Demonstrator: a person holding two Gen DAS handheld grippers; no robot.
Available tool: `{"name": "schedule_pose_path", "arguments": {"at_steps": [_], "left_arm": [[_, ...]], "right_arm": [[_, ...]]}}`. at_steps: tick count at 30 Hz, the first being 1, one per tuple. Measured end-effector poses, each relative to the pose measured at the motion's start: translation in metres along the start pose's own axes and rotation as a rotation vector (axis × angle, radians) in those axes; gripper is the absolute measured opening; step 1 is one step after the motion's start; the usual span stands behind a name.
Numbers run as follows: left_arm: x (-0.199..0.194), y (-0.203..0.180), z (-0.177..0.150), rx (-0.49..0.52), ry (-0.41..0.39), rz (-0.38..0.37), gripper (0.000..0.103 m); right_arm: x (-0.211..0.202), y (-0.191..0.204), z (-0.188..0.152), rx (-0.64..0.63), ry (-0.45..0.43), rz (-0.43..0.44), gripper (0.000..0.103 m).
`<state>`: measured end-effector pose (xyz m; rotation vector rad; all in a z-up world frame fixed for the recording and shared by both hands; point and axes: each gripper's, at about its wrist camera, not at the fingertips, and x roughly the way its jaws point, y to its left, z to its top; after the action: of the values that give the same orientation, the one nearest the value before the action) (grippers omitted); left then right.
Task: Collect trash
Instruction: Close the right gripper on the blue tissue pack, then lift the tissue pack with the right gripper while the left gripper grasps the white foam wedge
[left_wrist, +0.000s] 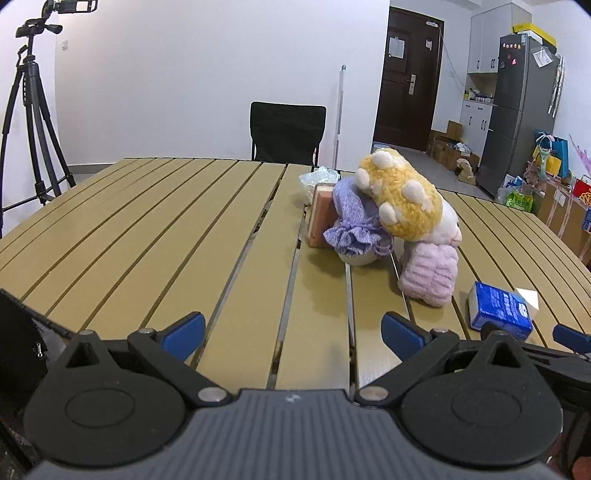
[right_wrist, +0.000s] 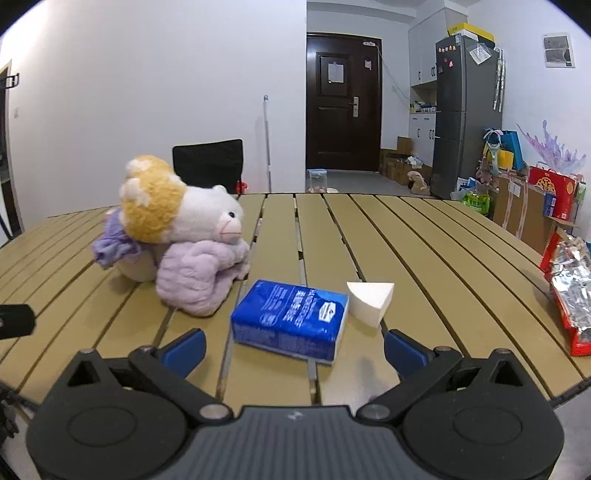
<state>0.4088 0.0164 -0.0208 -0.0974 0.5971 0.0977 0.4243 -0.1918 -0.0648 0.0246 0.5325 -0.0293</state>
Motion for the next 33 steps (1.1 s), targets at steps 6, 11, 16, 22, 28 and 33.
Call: {"name": "schedule_pose_path", "arguments": {"at_steps": [6, 11, 16, 22, 28, 33], "left_arm": [[0.017, 0.006, 0.008, -0.022, 0.023, -0.014, 0.103], [0.023, 0.01, 0.007, -0.031, 0.039, -0.013, 0.103], [0.026, 0.011, 0.006, -0.028, 0.043, -0.008, 0.103], [0.028, 0.005, 0.006, -0.032, 0.043, -0.015, 0.103], [0.025, -0.014, 0.004, -0.014, 0.031, -0.029, 0.103], [0.02, -0.037, 0.001, 0.006, 0.015, -0.028, 0.103]], "right_arm": [[0.031, 0.005, 0.003, 0.006, 0.018, -0.019, 0.095], [0.045, 0.013, 0.005, -0.01, 0.018, -0.03, 0.084], [0.051, 0.013, 0.007, -0.005, 0.015, -0.024, 0.077], [0.04, 0.011, 0.006, -0.016, -0.014, -0.009, 0.076], [0.021, -0.002, 0.01, -0.015, -0.055, 0.017, 0.076], [0.007, -0.026, 0.014, 0.013, -0.087, 0.029, 0.076]]}}
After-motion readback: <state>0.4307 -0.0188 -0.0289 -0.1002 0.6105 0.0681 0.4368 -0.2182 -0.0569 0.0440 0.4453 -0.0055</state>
